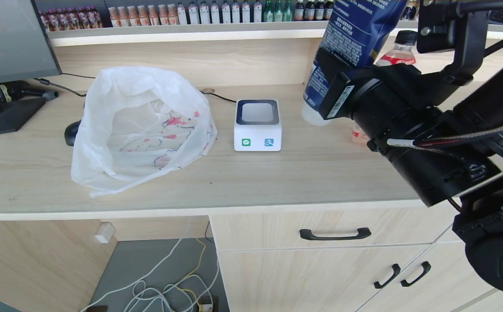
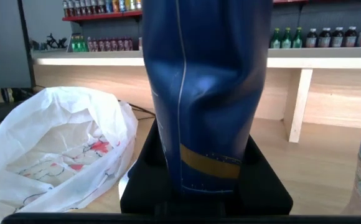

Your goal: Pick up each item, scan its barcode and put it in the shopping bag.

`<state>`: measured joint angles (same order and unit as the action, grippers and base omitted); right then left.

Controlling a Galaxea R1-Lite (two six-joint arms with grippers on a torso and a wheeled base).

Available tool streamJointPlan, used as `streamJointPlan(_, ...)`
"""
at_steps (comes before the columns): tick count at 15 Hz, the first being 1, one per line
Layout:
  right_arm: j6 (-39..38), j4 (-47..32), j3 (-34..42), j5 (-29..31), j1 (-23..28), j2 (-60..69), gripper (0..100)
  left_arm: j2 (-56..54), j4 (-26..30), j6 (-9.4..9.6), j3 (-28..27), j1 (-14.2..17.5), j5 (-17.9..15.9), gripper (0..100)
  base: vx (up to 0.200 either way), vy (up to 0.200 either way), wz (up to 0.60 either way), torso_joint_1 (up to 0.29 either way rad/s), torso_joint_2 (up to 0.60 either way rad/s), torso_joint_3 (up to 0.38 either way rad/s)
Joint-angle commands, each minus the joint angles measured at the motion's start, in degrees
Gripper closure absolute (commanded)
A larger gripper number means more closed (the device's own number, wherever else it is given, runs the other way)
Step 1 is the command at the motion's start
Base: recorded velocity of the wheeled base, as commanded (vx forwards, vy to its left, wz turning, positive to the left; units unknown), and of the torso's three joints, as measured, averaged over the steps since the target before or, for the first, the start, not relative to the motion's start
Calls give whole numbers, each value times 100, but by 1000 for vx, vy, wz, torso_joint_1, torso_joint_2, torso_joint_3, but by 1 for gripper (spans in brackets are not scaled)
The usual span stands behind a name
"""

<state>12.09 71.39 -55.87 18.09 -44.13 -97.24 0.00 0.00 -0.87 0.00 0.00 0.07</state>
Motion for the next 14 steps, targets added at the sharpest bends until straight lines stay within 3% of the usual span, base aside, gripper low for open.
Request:
streamJointPlan(1,-5,-2,-12,-130,115,4,100,9,0,-1,0,0,1,0,0,200,0,17,7,2)
streamJointPlan(8,4,24,-12,-227,229,4,100,0,0,7,0,0,1,0,0,200,0,2,2,4)
streamJointPlan(14,-23,33,-3,-280,388,30,100,9,0,7,0,0,1,0,0,0,0,0,0,0)
